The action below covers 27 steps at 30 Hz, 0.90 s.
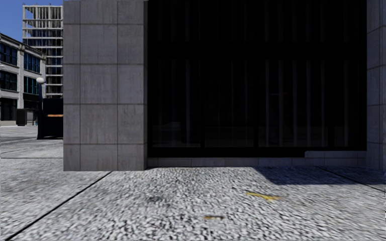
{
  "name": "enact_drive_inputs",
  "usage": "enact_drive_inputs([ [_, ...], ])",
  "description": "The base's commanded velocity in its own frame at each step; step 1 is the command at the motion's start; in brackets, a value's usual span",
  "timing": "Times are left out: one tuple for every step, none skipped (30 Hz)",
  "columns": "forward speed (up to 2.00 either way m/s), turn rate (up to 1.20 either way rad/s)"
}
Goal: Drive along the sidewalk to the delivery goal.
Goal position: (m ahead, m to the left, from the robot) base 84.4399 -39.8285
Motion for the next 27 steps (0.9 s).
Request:
enact_drive_inputs([
  [1.13,-0.73],
  [1.13,-0.77],
  [1.12,-0.83],
  [1.12,-0.83],
  [1.12,-0.85],
  [1.12,-0.85],
  [1.12,-0.85],
  [1.12,-0.85],
  [1.13,-0.85],
  [1.13,-0.85],
  [1.14,-0.85],
  [1.17,-0.85],
  [1.22,-0.85],
  [1.24,-0.85],
  [1.24,-0.85],
  [1.27,-0.85],
  [1.30,-0.85],
  [1.31,-0.85],
  [1.32,-0.86],
  [1.32,-0.86],
  [1.32,-0.86],
  [1.32,-0.86],
  [1.33,-0.86],
  [1.33,-0.86],
  [1.33,-0.86],
  [1.33,-0.86],
  [1.33,-0.86],
])
